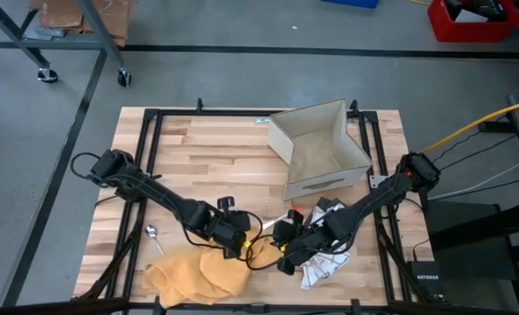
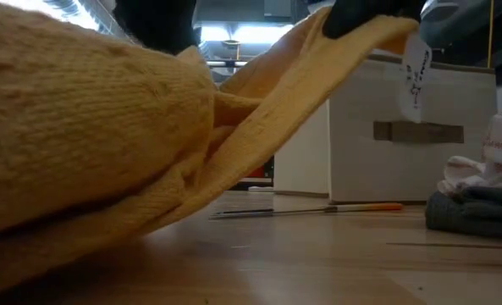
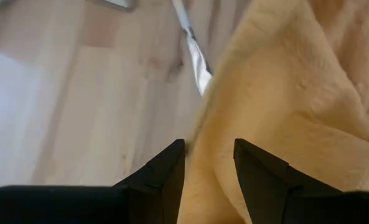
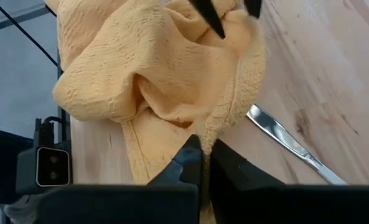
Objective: Fold towel
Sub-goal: Fold the orange kitchen towel
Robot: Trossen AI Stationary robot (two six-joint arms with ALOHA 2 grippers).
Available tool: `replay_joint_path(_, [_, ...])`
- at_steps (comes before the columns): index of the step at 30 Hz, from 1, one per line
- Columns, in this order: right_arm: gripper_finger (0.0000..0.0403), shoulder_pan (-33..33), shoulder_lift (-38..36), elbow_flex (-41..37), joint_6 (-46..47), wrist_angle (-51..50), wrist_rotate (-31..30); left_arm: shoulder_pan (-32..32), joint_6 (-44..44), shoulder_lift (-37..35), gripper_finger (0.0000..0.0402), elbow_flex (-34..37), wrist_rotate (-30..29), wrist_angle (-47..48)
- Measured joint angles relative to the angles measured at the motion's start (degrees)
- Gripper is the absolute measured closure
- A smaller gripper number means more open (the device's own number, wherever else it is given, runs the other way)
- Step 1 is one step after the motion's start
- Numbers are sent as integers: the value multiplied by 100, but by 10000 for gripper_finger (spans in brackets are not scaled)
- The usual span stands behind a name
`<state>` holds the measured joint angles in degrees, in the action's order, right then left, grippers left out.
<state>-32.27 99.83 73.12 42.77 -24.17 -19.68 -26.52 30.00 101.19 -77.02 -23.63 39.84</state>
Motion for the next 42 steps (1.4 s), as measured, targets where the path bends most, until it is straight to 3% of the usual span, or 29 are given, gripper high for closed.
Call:
replay_joint_path(11, [394, -2, -4, 0, 19, 29, 90, 44, 149, -4, 270, 981, 32, -497])
replay_joint_path(23, [392, -2, -4, 0, 21, 53, 131, 28, 293, -2, 274, 1726, 182, -437])
replay_joint_path(26, [392, 0, -4, 0, 21, 53, 84, -5, 524, -2, 301, 1730, 183, -473])
replay_joint_path(31, [390, 0, -4, 0, 23, 53, -122, -68, 798, -2, 388, 1730, 185, -464])
replay_joint_path(37, [393, 0, -4, 4, 23, 45, -438, -263, 1057, -99, 397, 1563, 185, -341])
replay_joint_path(42, [392, 4, -4, 258, -89, -114, -751, -365, 1058, -407, 399, 1194, 150, 304])
